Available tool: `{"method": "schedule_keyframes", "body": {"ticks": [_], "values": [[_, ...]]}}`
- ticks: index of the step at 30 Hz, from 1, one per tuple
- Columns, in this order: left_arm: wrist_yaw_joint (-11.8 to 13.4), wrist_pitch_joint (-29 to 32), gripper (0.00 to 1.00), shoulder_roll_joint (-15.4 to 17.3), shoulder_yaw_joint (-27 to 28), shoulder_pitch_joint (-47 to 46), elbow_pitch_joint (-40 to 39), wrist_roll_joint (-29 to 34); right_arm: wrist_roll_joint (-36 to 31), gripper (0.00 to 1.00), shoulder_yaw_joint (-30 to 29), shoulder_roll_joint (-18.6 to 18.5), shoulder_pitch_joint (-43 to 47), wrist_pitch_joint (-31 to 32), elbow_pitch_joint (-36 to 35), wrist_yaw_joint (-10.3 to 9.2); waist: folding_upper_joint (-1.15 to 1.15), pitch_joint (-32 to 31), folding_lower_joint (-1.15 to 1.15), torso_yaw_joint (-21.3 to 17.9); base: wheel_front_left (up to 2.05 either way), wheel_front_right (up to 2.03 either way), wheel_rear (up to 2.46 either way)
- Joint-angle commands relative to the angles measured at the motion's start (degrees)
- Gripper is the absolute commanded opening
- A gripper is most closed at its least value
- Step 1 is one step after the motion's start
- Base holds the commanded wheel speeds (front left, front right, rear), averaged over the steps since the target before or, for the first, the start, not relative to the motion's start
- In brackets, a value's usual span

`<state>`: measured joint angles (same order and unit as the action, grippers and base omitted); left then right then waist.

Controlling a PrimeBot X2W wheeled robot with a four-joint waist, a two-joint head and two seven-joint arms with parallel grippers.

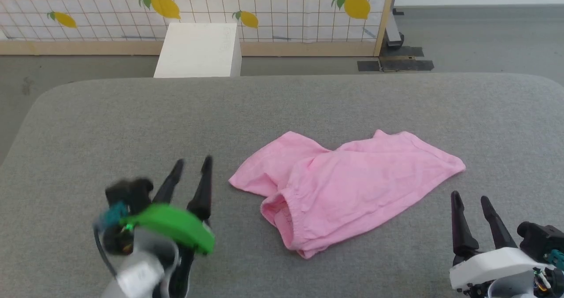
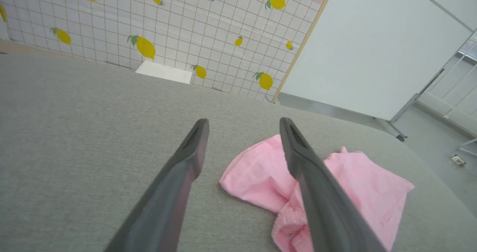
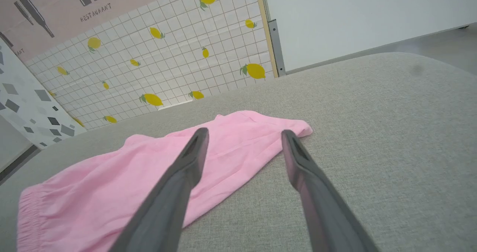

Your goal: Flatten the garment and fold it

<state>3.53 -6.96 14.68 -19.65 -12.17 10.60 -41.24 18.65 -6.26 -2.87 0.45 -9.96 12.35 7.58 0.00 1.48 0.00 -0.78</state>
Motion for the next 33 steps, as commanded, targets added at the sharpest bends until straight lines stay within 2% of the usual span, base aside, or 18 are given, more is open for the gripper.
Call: {"method": "schedule_keyframes", "body": {"ticks": [1, 3, 7, 12, 16, 20, 22, 32, 33], "values": [[1.24, -3.22, 1.00, 0.84, -0.87, 2.29, -0.07, 3.79, 0.03, 1.00, -0.33, 0.00, 0.85, 0.60, 0.36, -0.09, 0.00, -0.11, 0.00, 0.11, 0.00, 0.00, 0.00], [3.00, -5.74, 1.00, 0.74, -1.50, 4.59, -0.02, 6.85, -0.26, 1.00, -0.83, 0.00, 0.94, 2.05, 0.79, -0.09, 0.00, -0.12, 0.00, 0.21, 0.00, 0.00, 0.00], [5.63, -7.01, 1.00, -0.56, -2.31, 7.85, 0.00, 9.40, -1.38, 1.00, -2.96, 0.00, 0.22, 6.51, 1.81, -0.09, 0.00, 0.39, 0.00, 0.72, 0.00, 0.00, 0.00], [6.86, -7.54, 1.00, -1.87, -1.86, 8.08, -1.85, 10.17, -6.93, 1.00, -8.16, 0.00, -7.32, 16.84, 3.89, -0.09, 0.00, 3.28, 0.00, 1.22, 0.00, 0.00, 0.00], [6.74, -7.69, 1.00, -2.36, -2.19, 5.98, -3.58, 11.29, -14.85, 1.00, -11.81, -0.09, -17.25, 27.32, 6.72, -0.09, 0.00, 6.49, 0.00, 2.30, 0.00, 0.00, 0.00], [5.64, -7.78, 1.00, -2.95, -3.19, 3.00, -4.63, 12.31, -21.80, 1.00, -14.40, -2.25, -24.82, 37.97, 11.36, -0.09, 0.00, 9.89, 0.00, 4.66, 0.00, 0.00, 0.00], [5.07, -7.80, 1.00, -3.27, -3.76, 1.65, -4.74, 12.74, -24.23, 1.00, -15.72, -3.40, -27.38, 41.02, 12.79, -0.09, 0.00, 11.65, 0.00, 5.98, 0.00, 0.00, 0.00], [3.56, -7.92, 1.00, -4.52, -4.71, -1.13, -3.11, 13.37, -28.51, 1.00, -18.13, -4.11, -31.56, 43.94, 17.91, -0.09, 0.00, 15.23, 0.00, 9.16, 0.00, 0.00, 0.00], [3.50, -7.93, 1.00, -4.60, -4.70, -1.19, -2.92, 13.35, -28.53, 0.88, -18.30, -4.09, -31.57, 44.20, 18.40, -0.09, 0.00, 15.19, 0.00, 9.23, 0.00, 0.00, 0.00]]}}
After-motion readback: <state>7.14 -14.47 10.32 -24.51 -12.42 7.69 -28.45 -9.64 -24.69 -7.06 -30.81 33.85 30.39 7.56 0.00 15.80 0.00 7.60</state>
